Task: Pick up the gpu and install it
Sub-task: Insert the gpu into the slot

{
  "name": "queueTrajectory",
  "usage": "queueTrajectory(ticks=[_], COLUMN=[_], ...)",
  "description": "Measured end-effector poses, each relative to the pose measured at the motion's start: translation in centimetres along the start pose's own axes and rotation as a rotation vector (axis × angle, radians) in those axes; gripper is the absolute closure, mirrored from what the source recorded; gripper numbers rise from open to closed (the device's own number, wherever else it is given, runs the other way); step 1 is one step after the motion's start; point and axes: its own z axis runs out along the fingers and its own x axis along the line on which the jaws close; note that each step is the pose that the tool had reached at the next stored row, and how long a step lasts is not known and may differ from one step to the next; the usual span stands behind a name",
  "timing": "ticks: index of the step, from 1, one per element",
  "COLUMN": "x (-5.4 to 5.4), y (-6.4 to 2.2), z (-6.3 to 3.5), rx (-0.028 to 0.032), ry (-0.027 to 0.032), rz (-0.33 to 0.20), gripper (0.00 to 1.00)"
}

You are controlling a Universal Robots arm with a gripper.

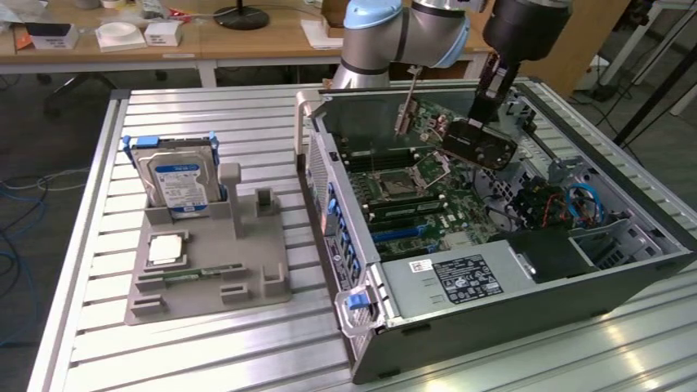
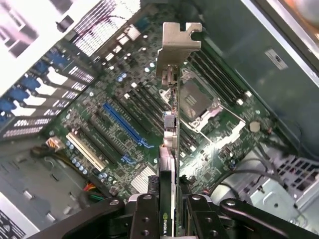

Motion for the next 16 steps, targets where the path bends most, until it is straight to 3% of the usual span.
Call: queueTrajectory(ticks=[16], x=[0.03], y=[-0.01], z=[0.84], rx=[-0.0031], ry=[0.0094], rz=[-0.279], gripper=[0.74])
